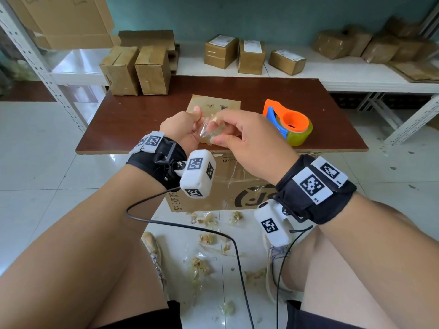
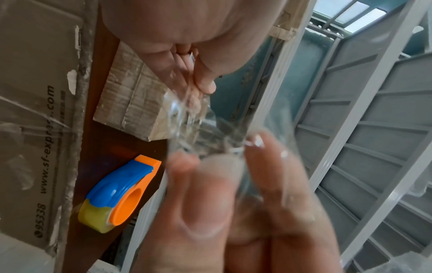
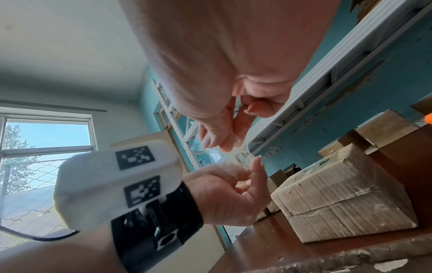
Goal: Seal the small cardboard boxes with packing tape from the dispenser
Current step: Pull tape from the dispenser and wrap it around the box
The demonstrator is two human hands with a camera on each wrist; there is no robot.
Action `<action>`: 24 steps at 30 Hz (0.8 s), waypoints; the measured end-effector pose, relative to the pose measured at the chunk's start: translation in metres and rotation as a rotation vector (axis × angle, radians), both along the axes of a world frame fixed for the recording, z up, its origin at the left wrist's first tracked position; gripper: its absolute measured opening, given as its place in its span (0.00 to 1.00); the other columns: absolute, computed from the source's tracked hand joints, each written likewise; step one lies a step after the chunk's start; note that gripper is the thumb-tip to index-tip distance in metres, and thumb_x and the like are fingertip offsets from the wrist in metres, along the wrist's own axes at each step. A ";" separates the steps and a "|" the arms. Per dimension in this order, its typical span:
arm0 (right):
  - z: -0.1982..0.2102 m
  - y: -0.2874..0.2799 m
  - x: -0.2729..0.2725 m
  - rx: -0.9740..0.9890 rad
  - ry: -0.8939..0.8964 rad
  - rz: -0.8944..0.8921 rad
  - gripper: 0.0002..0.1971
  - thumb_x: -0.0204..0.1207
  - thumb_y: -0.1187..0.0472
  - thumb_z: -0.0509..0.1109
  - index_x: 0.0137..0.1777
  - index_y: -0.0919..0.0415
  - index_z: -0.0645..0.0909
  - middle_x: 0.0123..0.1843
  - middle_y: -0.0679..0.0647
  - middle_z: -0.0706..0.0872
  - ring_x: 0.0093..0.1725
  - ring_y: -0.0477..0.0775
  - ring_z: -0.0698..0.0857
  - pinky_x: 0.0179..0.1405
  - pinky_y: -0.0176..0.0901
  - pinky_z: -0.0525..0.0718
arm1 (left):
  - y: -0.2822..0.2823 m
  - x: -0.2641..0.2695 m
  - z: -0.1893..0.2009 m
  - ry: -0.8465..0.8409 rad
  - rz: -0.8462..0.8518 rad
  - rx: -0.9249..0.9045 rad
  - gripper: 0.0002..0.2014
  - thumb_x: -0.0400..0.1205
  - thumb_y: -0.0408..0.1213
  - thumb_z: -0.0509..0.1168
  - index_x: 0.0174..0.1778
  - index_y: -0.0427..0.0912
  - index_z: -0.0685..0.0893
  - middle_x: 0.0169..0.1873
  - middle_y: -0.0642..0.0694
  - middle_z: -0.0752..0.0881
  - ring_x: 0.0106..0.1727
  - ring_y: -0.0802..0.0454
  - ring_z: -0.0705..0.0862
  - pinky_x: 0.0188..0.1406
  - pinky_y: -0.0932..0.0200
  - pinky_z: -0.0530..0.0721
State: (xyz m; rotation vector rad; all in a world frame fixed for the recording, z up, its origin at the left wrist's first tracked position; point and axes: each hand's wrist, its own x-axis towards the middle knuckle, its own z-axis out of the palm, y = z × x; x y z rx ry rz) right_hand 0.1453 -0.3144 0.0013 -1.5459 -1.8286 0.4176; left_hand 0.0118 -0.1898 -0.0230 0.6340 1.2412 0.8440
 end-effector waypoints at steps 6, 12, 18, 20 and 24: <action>0.005 -0.004 0.004 0.018 0.246 0.166 0.07 0.81 0.71 0.77 0.47 0.58 0.89 0.42 0.30 0.88 0.45 0.34 0.85 0.50 0.33 0.83 | -0.001 0.005 0.003 0.022 -0.113 0.066 0.16 0.95 0.43 0.62 0.42 0.40 0.76 0.22 0.52 0.85 0.22 0.60 0.84 0.25 0.68 0.82; 0.007 -0.010 0.011 -0.051 0.520 0.285 0.06 0.75 0.62 0.82 0.47 0.59 0.87 0.48 0.49 0.88 0.50 0.48 0.83 0.52 0.46 0.79 | 0.008 -0.001 0.005 -0.296 0.012 -0.029 0.11 0.90 0.39 0.71 0.47 0.36 0.85 0.29 0.48 0.87 0.30 0.59 0.86 0.50 0.68 0.89; 0.009 -0.007 0.009 -0.101 0.868 0.153 0.09 0.73 0.54 0.79 0.39 0.58 0.85 0.50 0.59 0.86 0.50 0.49 0.81 0.51 0.42 0.79 | 0.003 -0.003 0.015 -0.435 0.042 0.018 0.07 0.89 0.33 0.72 0.51 0.32 0.85 0.38 0.44 0.85 0.35 0.57 0.89 0.25 0.69 0.86; 0.009 -0.004 0.011 -0.108 0.958 0.107 0.07 0.78 0.57 0.77 0.38 0.54 0.89 0.50 0.56 0.89 0.52 0.52 0.81 0.48 0.43 0.77 | 0.002 -0.006 0.016 -0.503 0.038 0.061 0.07 0.89 0.33 0.71 0.55 0.32 0.84 0.37 0.43 0.84 0.39 0.55 0.86 0.33 0.66 0.89; 0.016 -0.003 0.019 -0.104 1.060 0.114 0.13 0.84 0.59 0.72 0.37 0.53 0.89 0.53 0.58 0.89 0.55 0.59 0.78 0.43 0.43 0.73 | -0.008 -0.014 0.025 -0.473 -0.021 0.208 0.06 0.90 0.33 0.70 0.58 0.34 0.84 0.35 0.46 0.84 0.37 0.56 0.87 0.44 0.63 0.92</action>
